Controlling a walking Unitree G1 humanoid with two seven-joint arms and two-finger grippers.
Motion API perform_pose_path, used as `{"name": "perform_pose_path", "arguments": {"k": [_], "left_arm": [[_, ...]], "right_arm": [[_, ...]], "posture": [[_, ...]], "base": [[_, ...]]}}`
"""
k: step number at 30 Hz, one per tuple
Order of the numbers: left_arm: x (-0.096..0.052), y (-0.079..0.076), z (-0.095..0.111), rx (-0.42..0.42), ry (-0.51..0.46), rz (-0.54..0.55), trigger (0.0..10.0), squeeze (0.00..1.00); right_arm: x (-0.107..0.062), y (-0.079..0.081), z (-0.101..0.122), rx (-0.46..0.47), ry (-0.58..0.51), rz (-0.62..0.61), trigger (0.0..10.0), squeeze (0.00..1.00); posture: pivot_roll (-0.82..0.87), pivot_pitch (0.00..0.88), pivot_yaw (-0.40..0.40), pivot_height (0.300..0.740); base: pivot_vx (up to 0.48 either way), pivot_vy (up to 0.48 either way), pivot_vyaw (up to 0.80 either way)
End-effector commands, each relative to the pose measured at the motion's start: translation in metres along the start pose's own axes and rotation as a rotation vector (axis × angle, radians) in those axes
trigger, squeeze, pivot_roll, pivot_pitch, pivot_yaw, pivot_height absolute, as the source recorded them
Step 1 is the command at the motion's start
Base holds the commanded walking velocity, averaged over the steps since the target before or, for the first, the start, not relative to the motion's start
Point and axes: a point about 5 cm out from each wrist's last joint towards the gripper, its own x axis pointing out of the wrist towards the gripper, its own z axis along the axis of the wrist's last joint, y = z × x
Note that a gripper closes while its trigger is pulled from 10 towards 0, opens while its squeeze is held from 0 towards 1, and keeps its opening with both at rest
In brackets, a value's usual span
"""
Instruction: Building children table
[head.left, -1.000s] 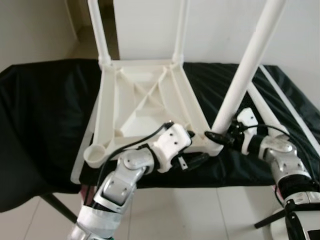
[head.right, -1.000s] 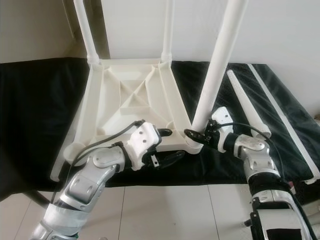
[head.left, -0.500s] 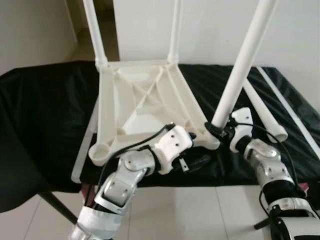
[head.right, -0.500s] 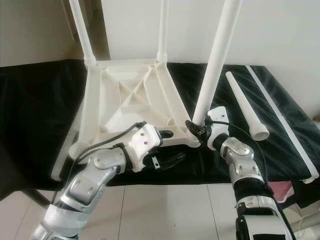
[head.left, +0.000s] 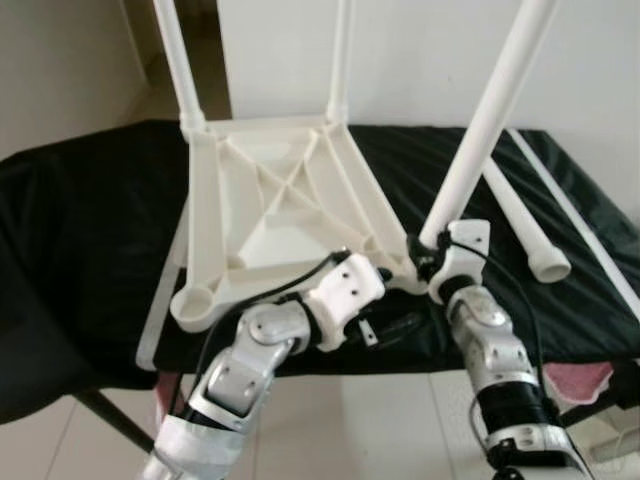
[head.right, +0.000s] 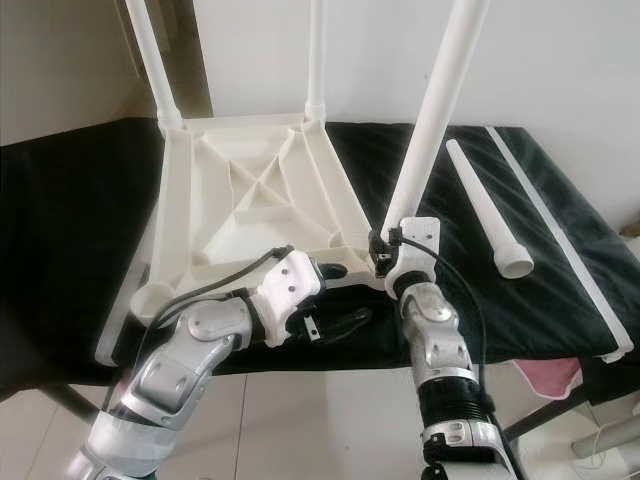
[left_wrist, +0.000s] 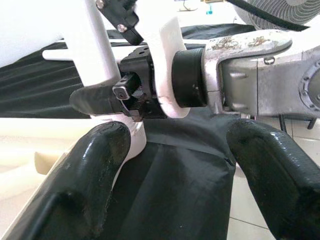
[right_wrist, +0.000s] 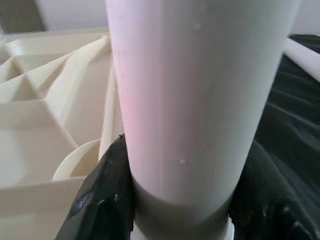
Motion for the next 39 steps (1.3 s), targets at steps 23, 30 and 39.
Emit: {"name": "perform_pose_path", "arguments": {"k": [23,30,39], "left_arm": [[0.000,0.000,0.000,0.001,0.005,0.018,10.0,0.00],[-0.005,0.009,-0.001,0.020,0.015,0.048,10.0,0.00],[-0.012,0.022,-0.002,0.048,0.023,0.093,10.0,0.00]], "right_arm": [[-0.014,-0.011,0.013,0.027,-0.066,-0.317,10.0,1.00],[-0.016,-0.017,0.018,0.018,-0.094,-0.291,10.0,1.00],[-0.023,-0.018,0.012,0.006,-0.082,-0.228,10.0,0.11]], "posture": [[-0.01,0.000,-0.013,0.740],[0.00,0.000,-0.017,0.740],[-0.01,0.000,-0.017,0.740]], "base": [[0.000,0.000,0.00],[0.000,0.000,0.00],[0.000,0.000,0.00]]}}
